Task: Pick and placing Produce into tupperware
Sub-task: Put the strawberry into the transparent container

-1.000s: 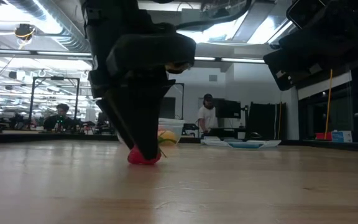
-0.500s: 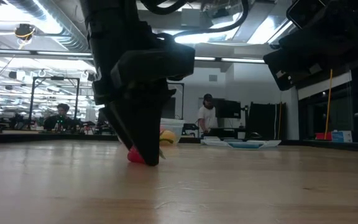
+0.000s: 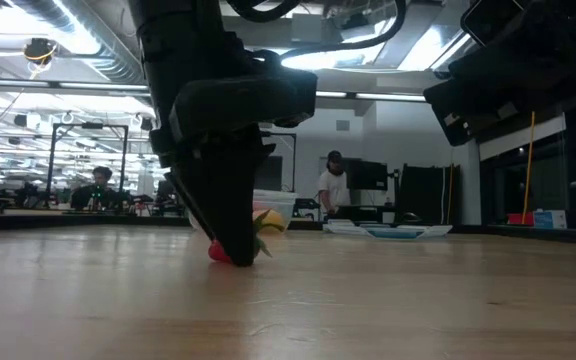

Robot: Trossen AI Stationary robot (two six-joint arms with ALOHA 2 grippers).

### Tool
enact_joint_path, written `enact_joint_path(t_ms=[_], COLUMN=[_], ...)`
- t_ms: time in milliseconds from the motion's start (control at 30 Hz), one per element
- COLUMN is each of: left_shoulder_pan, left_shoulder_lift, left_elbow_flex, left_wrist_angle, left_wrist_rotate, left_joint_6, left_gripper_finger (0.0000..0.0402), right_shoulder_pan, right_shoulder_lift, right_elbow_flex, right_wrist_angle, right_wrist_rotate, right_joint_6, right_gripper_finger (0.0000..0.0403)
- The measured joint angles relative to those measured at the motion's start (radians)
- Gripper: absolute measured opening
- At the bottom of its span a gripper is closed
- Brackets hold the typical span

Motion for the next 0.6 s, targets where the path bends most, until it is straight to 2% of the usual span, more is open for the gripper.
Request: enact_joint_path(t_ms=[200,400,600], left_shoulder_pan=[0.0,-0.003,0.008], left_shoulder_lift=[0.001,0.006,-0.065], left_elbow_flex=[0.001,0.036,0.04], left_wrist_angle=[0.001,-0.019,-0.028], left_wrist_rotate=[0.0,-0.002,-0.032], left_joint_6=[0.051,0.183,0.24], left_gripper_finger=[0.0122,0.0122,0.0122], right_shoulder_pan=[0.0,0.0,0.0], right_shoulder_lift=[0.0,0.0,0.0], right_elbow_flex=[0.0,0.0,0.0], right_wrist_angle=[-0.001,-0.002,-0.003], right_wrist_rotate=[0.0,0.0,0.0], right_joint_6=[-0.001,-0.002,-0.001], right_gripper_finger=[0.0145,0.0145,0.0145])
